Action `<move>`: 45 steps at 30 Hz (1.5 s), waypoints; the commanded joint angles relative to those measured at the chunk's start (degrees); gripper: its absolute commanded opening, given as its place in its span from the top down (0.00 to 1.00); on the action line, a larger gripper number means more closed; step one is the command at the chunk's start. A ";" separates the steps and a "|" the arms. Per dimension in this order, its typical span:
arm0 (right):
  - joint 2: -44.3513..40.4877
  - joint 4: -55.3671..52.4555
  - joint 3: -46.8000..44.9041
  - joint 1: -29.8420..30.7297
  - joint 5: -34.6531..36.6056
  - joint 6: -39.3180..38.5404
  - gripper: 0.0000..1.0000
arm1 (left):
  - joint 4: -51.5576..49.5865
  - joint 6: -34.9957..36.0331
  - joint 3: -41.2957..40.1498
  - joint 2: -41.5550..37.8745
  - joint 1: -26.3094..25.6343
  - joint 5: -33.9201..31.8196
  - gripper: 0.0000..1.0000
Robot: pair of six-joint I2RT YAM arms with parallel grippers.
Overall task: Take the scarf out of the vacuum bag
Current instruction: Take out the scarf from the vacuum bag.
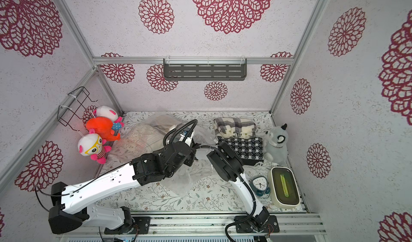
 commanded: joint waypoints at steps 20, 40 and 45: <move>9.64 8.07 11.67 -1.61 0.65 0.37 1.00 | 4.54 1.72 -0.68 -2.78 2.05 3.39 1.00; -9.34 1.80 -12.16 2.56 -3.66 -7.50 1.00 | 7.72 1.62 1.09 2.81 11.05 6.63 1.00; -14.00 0.89 -17.46 3.45 -3.85 -8.19 1.00 | 5.88 1.85 2.41 3.68 12.14 4.07 1.00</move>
